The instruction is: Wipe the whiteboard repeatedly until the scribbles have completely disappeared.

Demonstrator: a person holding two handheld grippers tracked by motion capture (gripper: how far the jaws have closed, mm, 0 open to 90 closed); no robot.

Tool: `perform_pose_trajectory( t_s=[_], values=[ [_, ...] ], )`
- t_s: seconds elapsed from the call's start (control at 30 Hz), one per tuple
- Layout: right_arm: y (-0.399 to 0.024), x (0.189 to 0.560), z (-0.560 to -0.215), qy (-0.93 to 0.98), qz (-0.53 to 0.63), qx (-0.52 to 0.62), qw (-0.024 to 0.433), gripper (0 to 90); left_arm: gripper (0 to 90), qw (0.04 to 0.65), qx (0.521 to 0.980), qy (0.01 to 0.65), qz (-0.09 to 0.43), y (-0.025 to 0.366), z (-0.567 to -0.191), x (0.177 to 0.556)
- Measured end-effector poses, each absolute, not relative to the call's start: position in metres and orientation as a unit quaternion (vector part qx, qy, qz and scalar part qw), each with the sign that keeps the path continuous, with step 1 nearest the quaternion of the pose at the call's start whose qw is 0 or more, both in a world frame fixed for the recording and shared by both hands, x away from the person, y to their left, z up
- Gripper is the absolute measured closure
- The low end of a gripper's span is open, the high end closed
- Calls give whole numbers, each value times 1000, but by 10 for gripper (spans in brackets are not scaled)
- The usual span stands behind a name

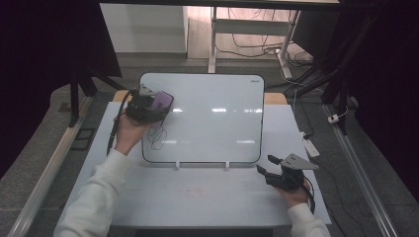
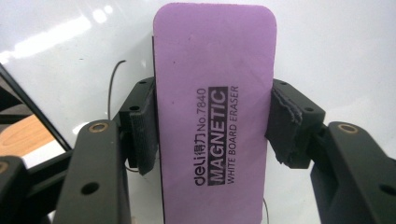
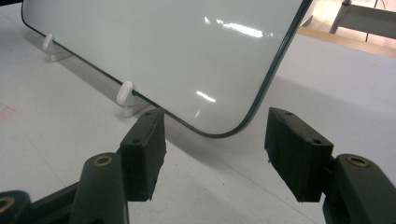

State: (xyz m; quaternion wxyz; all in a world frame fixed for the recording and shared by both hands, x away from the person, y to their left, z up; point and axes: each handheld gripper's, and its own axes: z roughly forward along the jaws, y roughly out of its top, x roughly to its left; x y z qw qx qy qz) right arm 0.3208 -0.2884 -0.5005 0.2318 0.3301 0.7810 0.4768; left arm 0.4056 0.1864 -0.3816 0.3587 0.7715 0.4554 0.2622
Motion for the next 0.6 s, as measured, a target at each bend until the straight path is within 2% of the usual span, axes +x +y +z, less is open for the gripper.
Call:
perform_pose_trajectory(
  t_s=[0.13, 0.17, 0.23, 0.3, 0.6],
  values=[
    [-289, 321, -500, 781, 477, 330, 232, 378, 411, 363, 752, 475, 277, 203, -373, 409],
    [-289, 321, -501, 781, 477, 330, 233, 378, 411, 382, 743, 483, 261, 211, -369, 413],
    [-288, 321, -501, 780, 477, 330, 233, 378, 411, 381, 744, 483, 261, 211, -368, 415],
    [-288, 321, -501, 782, 476, 329, 234, 378, 412, 366, 752, 475, 274, 199, -372, 417],
    [-288, 321, -501, 781, 477, 329, 234, 378, 411, 364, 780, 435, 263, 157, -384, 410]
  ],
)
